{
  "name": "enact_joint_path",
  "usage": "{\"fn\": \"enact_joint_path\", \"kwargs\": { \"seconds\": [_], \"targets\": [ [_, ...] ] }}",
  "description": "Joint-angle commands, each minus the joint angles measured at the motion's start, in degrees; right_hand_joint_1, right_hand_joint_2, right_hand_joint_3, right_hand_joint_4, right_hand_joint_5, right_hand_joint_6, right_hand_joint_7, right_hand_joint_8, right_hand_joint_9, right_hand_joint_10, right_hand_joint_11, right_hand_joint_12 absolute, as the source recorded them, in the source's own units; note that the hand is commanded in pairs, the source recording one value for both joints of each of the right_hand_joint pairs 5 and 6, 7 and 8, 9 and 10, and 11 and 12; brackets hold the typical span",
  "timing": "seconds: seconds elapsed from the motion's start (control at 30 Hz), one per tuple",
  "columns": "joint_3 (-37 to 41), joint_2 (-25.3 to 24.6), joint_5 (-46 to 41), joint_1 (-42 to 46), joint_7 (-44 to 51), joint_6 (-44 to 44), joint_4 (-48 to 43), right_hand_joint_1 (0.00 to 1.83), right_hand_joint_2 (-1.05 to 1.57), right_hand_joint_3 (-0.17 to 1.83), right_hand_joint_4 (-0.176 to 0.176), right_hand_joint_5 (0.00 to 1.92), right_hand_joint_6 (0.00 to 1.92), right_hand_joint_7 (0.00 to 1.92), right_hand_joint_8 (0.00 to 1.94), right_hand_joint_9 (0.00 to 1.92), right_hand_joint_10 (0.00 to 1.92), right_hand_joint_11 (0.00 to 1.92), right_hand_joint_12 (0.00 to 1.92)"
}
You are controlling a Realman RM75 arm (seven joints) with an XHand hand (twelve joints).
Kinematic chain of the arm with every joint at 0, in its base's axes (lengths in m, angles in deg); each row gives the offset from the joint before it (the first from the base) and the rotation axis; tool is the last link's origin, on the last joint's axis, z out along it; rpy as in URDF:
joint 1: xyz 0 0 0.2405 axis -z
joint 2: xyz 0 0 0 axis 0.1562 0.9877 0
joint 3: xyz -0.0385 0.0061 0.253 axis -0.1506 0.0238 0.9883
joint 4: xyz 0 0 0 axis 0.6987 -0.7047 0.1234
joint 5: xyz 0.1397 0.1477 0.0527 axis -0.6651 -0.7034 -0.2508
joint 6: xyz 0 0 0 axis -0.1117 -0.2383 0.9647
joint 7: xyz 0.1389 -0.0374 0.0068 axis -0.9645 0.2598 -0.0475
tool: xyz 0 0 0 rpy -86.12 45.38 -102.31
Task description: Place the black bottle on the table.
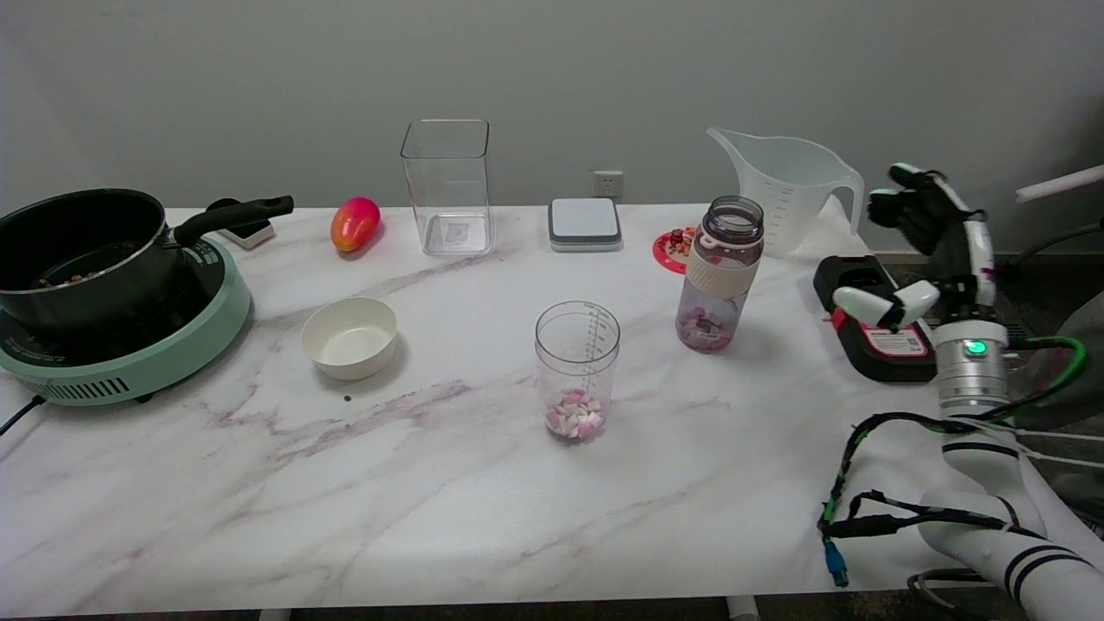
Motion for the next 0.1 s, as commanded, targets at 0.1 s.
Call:
{"fn": "enact_joint_path", "kwargs": {
  "seconds": [0.1],
  "targets": [
    [11.6,0.0,-10.9,5.7,6.1,-1.6,-7.9,1.34,-0.49,1.16,0.0,0.49,0.49,0.72,0.72,0.64,0.64,0.59,0.59]
  ]
}}
